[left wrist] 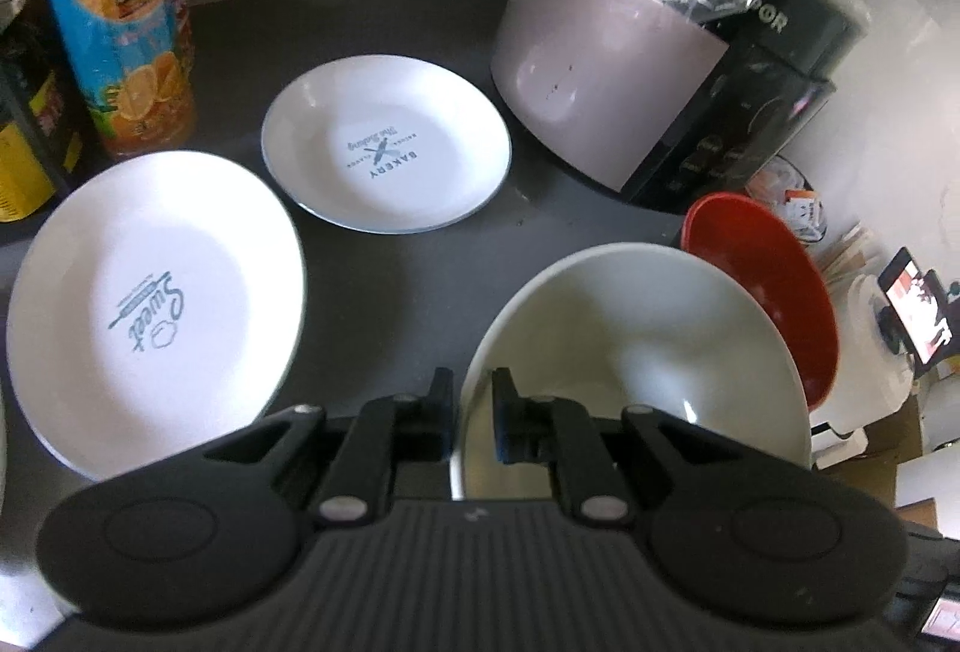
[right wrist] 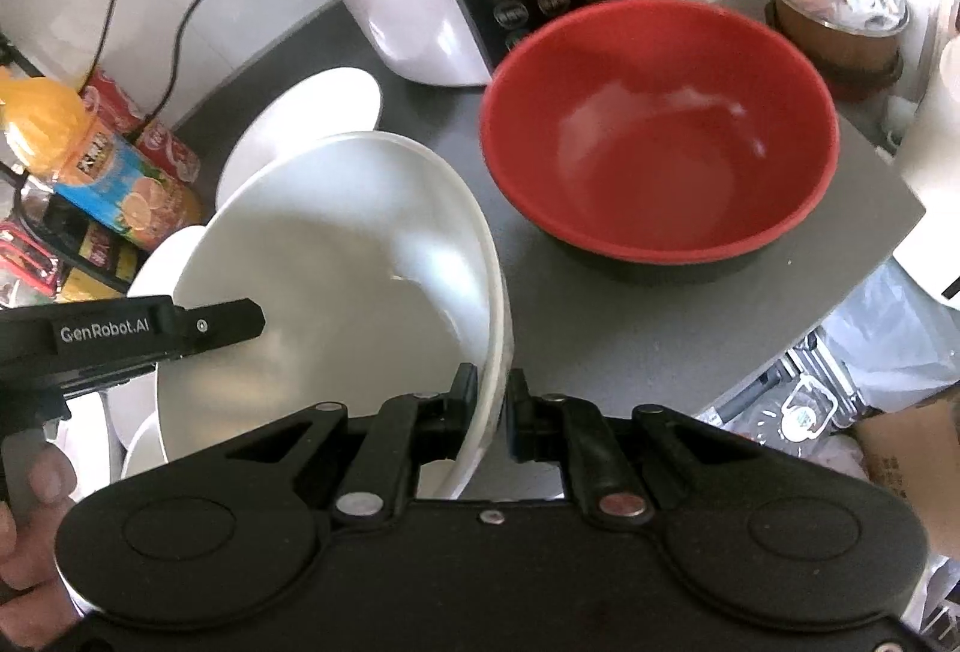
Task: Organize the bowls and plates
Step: 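Lift the white bowl with both grippers and carry it over the other white bowl, then lower the white bowl into the other white bowl and open both grippers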
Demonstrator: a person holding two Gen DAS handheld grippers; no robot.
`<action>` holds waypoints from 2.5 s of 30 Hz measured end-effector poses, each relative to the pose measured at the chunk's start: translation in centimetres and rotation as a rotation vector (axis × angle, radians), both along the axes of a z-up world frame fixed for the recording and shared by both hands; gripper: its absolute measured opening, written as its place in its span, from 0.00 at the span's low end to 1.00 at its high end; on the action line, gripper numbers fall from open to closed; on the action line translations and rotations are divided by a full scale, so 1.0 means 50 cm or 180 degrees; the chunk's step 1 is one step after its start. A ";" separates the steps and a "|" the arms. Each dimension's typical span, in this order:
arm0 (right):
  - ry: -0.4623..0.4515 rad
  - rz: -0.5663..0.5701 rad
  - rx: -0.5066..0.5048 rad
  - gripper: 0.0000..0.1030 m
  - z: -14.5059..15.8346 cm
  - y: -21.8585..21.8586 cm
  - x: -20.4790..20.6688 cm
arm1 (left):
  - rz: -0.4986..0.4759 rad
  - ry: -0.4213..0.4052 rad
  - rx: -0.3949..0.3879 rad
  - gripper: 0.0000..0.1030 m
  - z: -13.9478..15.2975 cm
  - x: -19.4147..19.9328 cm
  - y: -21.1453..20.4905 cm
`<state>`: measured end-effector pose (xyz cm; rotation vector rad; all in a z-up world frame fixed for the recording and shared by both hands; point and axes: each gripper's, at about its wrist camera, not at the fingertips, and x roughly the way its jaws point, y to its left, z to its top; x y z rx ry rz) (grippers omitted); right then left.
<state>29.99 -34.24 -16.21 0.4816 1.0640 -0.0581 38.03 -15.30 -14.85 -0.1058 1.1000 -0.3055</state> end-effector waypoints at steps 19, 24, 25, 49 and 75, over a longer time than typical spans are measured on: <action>-0.0211 0.0281 -0.0064 0.11 0.099 0.125 -0.034 | 0.0277 -0.0134 -0.0162 0.11 0.076 -0.080 0.166; -0.0228 0.0381 -0.0089 0.11 0.107 0.160 -0.041 | 0.0354 -0.0127 -0.0159 0.11 0.076 -0.100 0.206; -0.0229 0.0403 -0.0091 0.11 0.107 0.166 -0.044 | 0.0368 -0.0129 -0.0156 0.11 0.076 -0.103 0.213; 0.0022 0.0839 -0.0320 0.15 0.061 0.282 -0.059 | 0.0710 0.0115 -0.0117 0.11 0.002 -0.139 0.318; -0.0036 0.0669 -0.0381 0.14 0.091 0.246 -0.034 | 0.0721 0.0171 -0.0102 0.17 -0.012 -0.116 0.324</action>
